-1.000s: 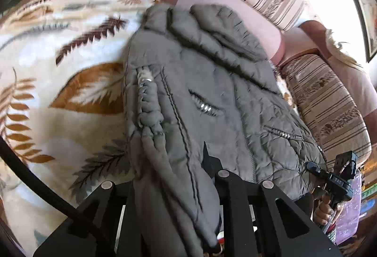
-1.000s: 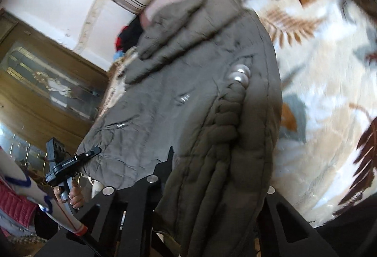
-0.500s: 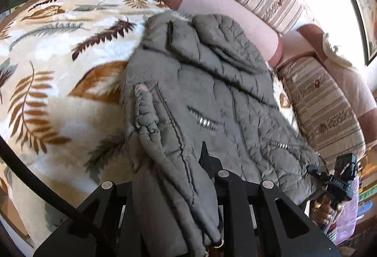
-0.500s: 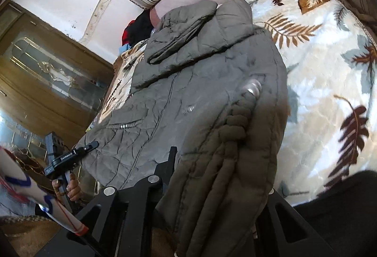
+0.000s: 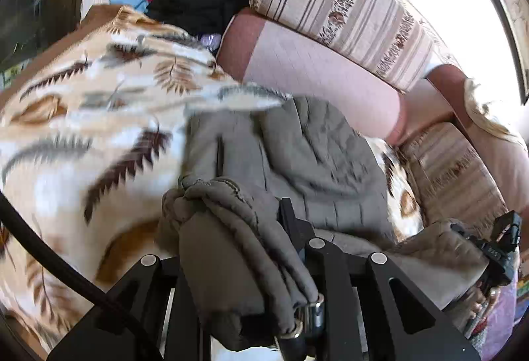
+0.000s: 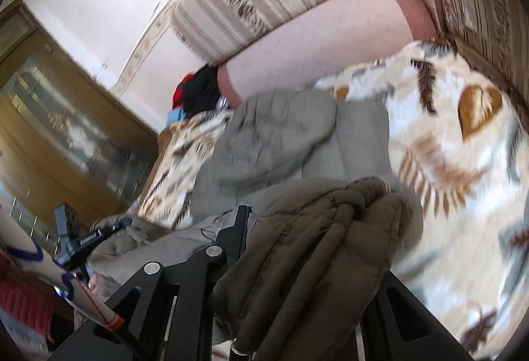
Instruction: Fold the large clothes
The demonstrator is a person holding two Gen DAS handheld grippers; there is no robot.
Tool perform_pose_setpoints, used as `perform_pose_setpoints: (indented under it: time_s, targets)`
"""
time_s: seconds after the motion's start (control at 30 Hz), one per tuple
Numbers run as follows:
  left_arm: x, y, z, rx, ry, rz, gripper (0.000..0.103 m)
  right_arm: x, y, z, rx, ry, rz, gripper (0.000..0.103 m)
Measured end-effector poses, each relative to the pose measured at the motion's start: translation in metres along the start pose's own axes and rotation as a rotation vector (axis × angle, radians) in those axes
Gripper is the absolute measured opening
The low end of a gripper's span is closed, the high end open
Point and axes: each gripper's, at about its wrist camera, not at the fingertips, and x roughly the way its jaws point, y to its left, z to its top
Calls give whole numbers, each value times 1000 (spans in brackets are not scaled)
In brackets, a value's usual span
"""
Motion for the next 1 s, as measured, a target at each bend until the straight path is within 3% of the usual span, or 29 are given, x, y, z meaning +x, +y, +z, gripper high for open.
perform_pose_setpoints:
  time_s: [0.33,0.53,0.7,0.8,0.87,0.93,0.97,1.0]
  targets:
    - [122,-13,122,-43,56,131,21,92,-25,118,65,-15,-139,21]
    - [190,-17,157,-54,116,191,23,145,-55,160,128,37,-190,22]
    - [234,-8,161,-96,173,219,25,182,-79,171,187,79,-218,24]
    - [227,2,162,-171,160,108,34,189,-90,170,245,76,-204,27]
    - [211,16,163,-263,130,-66,58,184,-91,168,258,56,-170,36]
    - [194,27,163,-345,86,-207,77,174,-91,166,264,20,-117,62]
    - [186,28,163,-369,65,-242,81,170,-89,166,259,-4,-119,81]
    - [178,26,164,-377,44,-279,82,161,-83,166,236,-59,-144,91]
